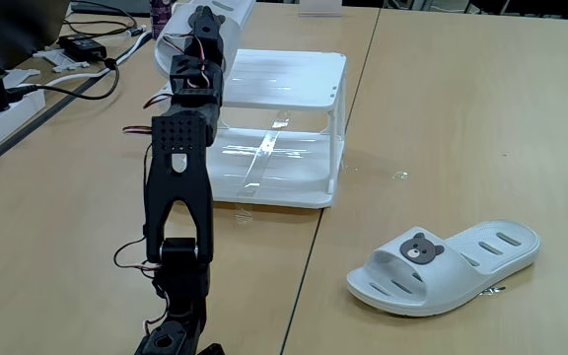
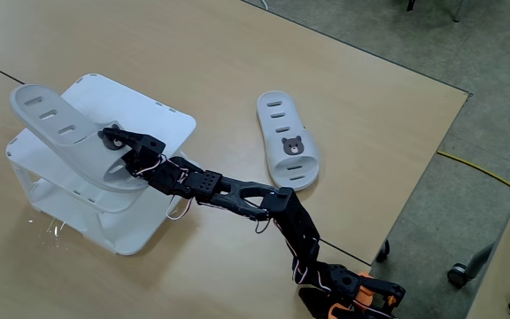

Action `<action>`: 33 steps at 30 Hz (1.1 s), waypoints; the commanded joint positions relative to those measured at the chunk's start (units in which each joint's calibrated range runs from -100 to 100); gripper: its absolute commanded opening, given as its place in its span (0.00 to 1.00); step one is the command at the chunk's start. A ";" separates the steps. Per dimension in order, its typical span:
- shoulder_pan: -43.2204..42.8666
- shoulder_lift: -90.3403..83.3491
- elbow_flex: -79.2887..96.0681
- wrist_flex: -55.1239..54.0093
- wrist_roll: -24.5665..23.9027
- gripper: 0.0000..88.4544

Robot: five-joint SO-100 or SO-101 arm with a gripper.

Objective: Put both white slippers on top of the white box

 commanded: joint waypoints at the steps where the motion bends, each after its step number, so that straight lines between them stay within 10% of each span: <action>1: -0.06 -0.26 -5.96 -0.23 0.42 0.01; 17: 0.18 5.21 -5.87 -0.14 0.42 0.15; 33: 0.35 -2.45 -6.14 23.41 0.42 0.27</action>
